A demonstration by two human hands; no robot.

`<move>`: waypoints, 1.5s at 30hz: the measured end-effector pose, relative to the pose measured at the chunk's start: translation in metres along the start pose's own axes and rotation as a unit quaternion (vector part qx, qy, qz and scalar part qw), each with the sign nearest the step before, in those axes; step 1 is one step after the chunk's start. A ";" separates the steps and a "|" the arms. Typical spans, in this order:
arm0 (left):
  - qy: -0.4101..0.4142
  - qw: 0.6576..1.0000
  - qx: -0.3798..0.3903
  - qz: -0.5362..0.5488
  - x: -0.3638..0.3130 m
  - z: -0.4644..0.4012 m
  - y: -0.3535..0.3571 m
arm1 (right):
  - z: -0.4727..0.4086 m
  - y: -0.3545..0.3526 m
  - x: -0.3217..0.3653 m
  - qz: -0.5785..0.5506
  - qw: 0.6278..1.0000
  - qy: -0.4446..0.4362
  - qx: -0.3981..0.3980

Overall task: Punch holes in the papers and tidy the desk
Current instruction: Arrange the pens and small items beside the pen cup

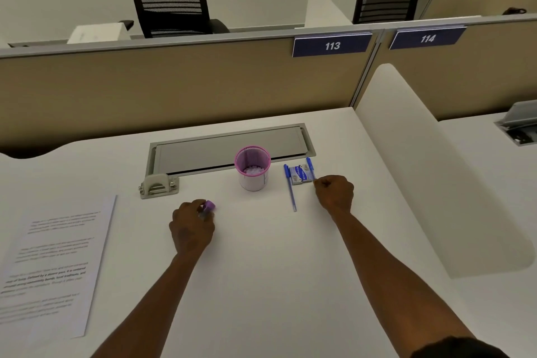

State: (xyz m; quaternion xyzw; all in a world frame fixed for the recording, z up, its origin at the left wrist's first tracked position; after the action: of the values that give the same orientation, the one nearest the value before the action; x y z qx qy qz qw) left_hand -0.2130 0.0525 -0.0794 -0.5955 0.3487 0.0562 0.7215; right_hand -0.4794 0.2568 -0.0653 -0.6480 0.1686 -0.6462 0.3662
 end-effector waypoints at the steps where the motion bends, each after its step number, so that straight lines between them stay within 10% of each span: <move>1: 0.000 1.000 -0.002 0.005 0.000 0.001 -0.001 | 0.000 0.000 0.001 0.002 1.000 -0.002 -0.002; 8: 0.029 0.984 0.010 0.173 -0.021 0.029 -0.005 | 0.041 -0.011 0.011 -0.111 0.984 -0.006 -0.136; 14: 0.102 0.947 0.088 0.291 -0.076 0.079 0.010 | 0.123 0.013 0.024 -0.227 0.947 -0.104 0.202; 18: 0.143 0.939 0.114 0.291 -0.097 0.092 0.025 | 0.131 0.013 0.017 -0.242 0.954 -0.088 0.157; 23: 0.160 0.964 0.114 0.180 -0.076 0.088 0.040 | 0.092 -0.013 0.009 -0.186 0.979 -0.082 0.006; 31: 0.149 0.984 0.014 -0.094 0.011 0.068 0.038 | 0.047 -0.018 0.006 -0.112 0.983 -0.146 -0.004; 45: 0.155 0.977 0.032 -0.145 0.032 0.070 0.038 | 0.047 -0.001 0.003 -0.127 0.987 -0.097 0.006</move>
State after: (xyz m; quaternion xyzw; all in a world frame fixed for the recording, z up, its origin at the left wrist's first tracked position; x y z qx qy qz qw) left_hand -0.1776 0.1155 -0.1251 -0.6176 0.3679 -0.1532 0.6780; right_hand -0.4340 0.2671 -0.0573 -0.7214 0.0448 -0.6228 0.2996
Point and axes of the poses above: each hand's wrist, its own z-axis away from the middle knuckle, its own y-axis out of the palm, x = y × z, the point moved 1 cm from there along -z, towards the middle knuckle, and after that the axes turned 1 degree about x, right-handed, at the moved point
